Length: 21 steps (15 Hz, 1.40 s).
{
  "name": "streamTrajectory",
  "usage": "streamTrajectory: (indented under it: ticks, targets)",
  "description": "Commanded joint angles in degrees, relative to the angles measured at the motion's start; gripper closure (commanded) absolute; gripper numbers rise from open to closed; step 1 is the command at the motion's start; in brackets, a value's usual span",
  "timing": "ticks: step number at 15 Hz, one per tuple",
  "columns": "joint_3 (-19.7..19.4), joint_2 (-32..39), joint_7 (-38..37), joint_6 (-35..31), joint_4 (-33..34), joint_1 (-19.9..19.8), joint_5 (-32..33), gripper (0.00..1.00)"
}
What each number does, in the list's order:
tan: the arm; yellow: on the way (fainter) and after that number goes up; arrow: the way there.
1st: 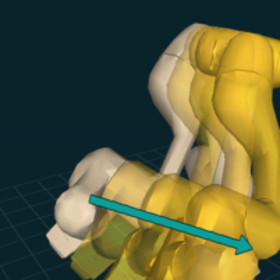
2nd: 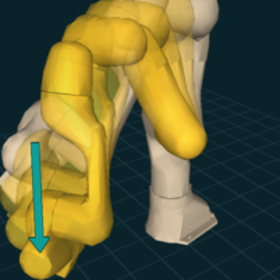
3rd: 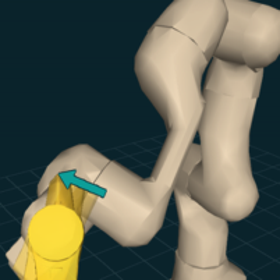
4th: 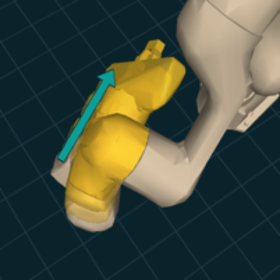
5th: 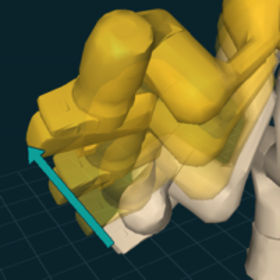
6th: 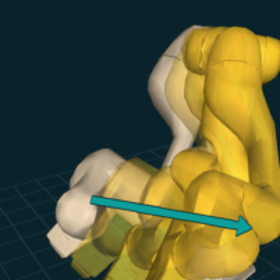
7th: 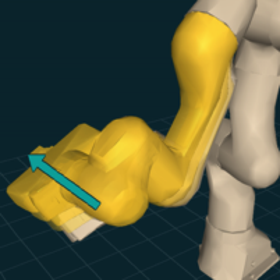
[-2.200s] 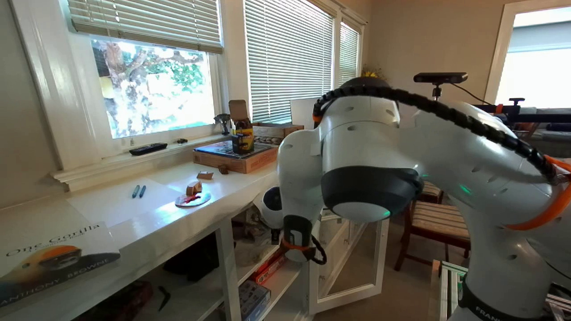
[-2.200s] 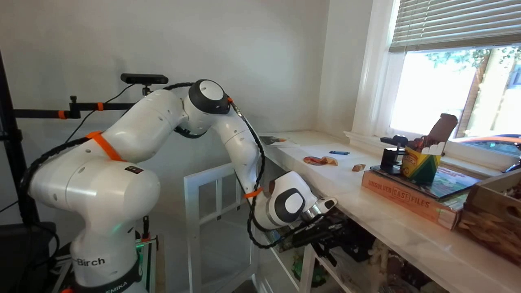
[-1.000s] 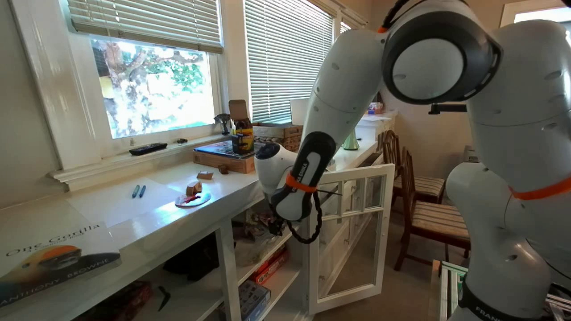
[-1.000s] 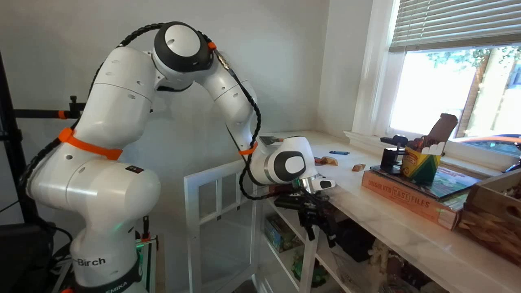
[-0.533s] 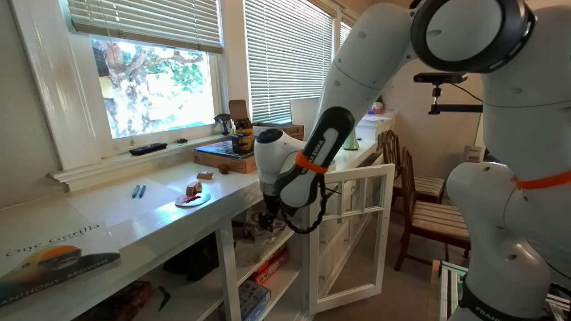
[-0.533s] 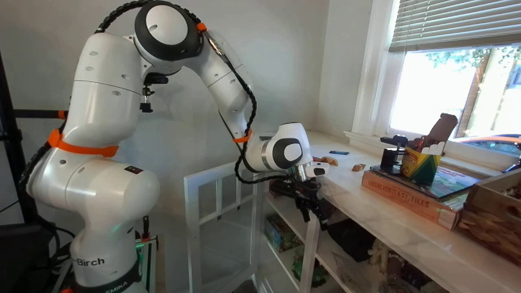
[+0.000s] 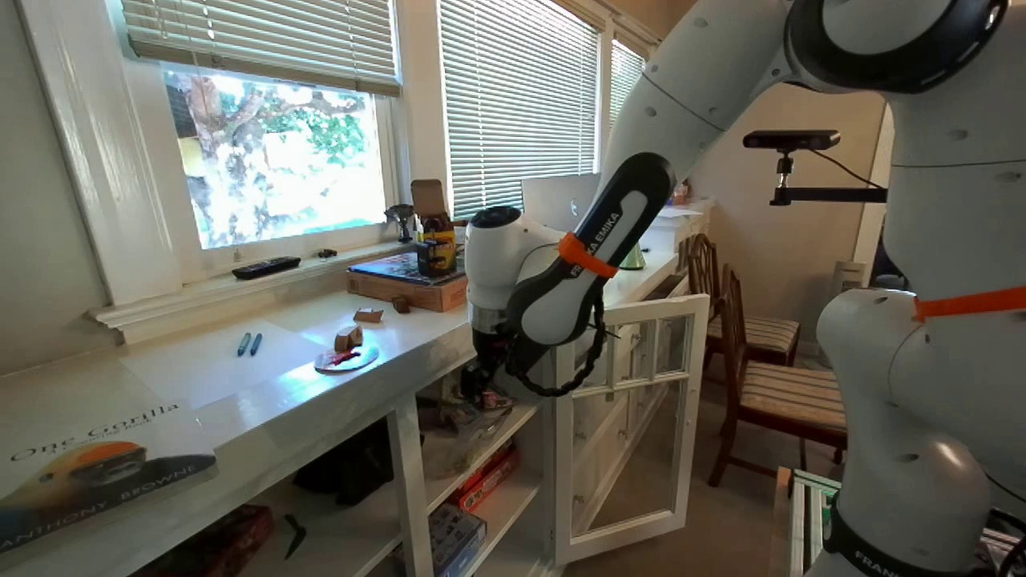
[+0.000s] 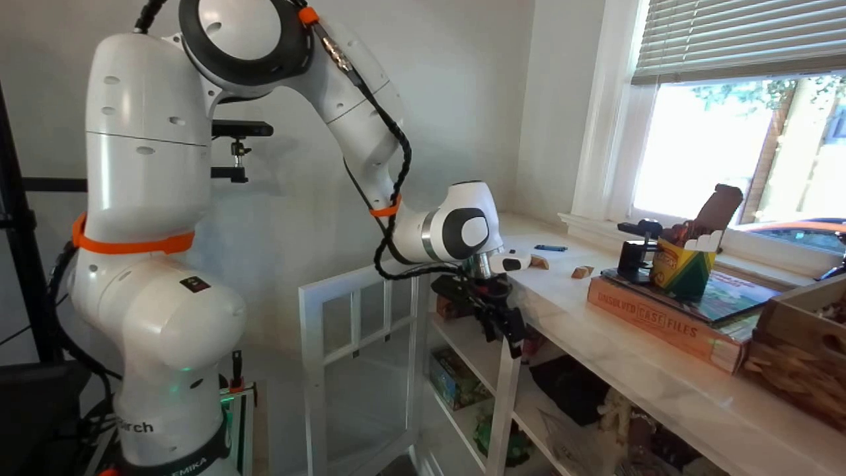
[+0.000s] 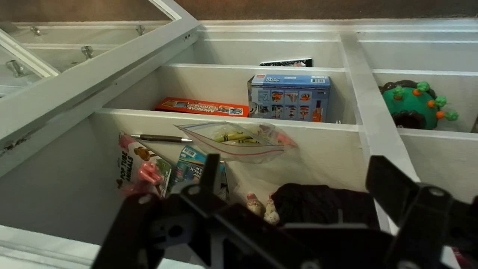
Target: Pick up the plastic from the counter and put it in the cabinet
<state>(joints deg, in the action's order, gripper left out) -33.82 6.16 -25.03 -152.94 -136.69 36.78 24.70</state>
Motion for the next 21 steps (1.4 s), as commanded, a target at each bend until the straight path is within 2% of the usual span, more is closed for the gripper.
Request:
streamTrajectory:
  ticks: [1,4,8,14,16,21]
  targets:
    - [12.8,-5.2,-2.6,2.9,-2.4,-12.9,3.5,0.0]
    - [21.6,-6.9,0.2,4.2,-3.3,-21.2,0.7,0.0]
    - [28.2,-9.3,3.7,2.3,-5.2,-27.6,-4.4,0.0]
    - [32.4,-13.2,12.9,-1.0,-7.3,-31.2,-15.7,0.0]
    - [33.0,-14.2,14.7,-0.8,-7.3,-31.7,-17.5,0.0]
    - [34.3,-15.8,15.1,-0.8,-6.8,-33.1,-16.9,0.0]
